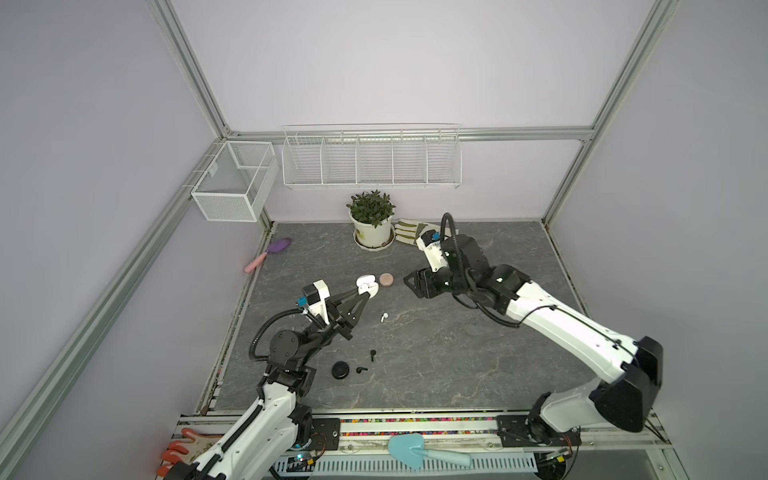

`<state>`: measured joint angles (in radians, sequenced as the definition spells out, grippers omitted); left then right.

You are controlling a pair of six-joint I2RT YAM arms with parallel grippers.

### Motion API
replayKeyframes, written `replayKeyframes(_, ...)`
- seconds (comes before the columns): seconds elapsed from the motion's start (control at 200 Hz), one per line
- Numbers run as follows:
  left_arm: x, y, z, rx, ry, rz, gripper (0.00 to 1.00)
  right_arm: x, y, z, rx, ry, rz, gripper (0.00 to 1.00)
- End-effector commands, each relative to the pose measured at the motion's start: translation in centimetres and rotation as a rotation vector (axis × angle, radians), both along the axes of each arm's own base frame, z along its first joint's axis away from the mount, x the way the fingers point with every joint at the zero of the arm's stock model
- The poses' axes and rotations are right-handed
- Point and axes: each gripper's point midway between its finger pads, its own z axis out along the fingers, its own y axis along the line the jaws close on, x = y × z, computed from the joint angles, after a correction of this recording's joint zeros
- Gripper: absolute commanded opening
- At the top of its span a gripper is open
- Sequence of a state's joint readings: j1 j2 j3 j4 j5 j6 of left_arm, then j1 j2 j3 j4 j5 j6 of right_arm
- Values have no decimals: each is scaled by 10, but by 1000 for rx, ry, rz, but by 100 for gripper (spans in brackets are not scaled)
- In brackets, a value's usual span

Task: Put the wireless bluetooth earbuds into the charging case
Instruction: 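Swing the right gripper down over the second white earbud on the table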

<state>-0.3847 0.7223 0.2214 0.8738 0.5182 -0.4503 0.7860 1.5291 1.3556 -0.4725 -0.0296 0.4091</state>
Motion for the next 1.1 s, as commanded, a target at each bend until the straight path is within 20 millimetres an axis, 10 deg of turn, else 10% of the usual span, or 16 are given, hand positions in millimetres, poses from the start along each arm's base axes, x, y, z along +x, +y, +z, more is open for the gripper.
replayKeyframes(0.0, 11, 8, -3, 10, 54, 80, 0, 17, 13, -56, -20, 151, -126, 63)
replayKeyframes(0.435, 16, 5, -3, -6, 69, 67, 0, 28, 71, -173, -348, 233, -34, 61)
replayKeyframes(1.094, 16, 10, -9, 2, 80, 93, 0, 19, 76, -205, -451, 257, 13, 47)
